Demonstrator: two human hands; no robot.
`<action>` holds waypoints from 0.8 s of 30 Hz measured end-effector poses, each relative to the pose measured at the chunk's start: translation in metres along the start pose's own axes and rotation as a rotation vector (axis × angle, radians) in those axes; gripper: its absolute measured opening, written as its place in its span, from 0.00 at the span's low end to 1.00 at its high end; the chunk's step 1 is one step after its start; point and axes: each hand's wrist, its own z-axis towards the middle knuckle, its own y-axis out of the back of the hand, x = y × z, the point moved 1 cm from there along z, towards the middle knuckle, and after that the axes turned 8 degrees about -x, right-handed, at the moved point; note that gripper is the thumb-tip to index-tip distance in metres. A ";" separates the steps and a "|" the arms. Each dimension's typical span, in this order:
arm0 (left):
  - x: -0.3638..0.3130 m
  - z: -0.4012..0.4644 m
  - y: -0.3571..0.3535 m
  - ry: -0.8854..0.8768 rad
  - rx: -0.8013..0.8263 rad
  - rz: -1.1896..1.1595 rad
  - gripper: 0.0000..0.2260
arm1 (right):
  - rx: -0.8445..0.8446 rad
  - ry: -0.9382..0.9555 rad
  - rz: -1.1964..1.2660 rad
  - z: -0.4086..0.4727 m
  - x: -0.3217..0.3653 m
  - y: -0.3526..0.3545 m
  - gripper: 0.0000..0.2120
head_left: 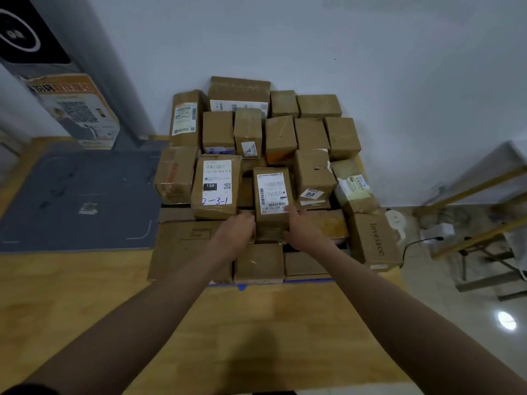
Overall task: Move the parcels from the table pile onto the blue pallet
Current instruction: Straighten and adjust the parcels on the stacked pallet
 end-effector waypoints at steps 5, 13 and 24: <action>-0.006 0.004 -0.012 0.053 -0.056 0.016 0.12 | -0.003 0.022 -0.002 0.002 -0.002 -0.003 0.35; -0.015 0.008 0.013 0.021 -0.076 0.029 0.16 | 0.000 0.042 -0.120 -0.018 -0.012 0.034 0.29; -0.121 0.037 0.047 -0.170 0.014 -0.048 0.07 | -0.211 -0.198 -0.159 -0.061 -0.112 0.119 0.18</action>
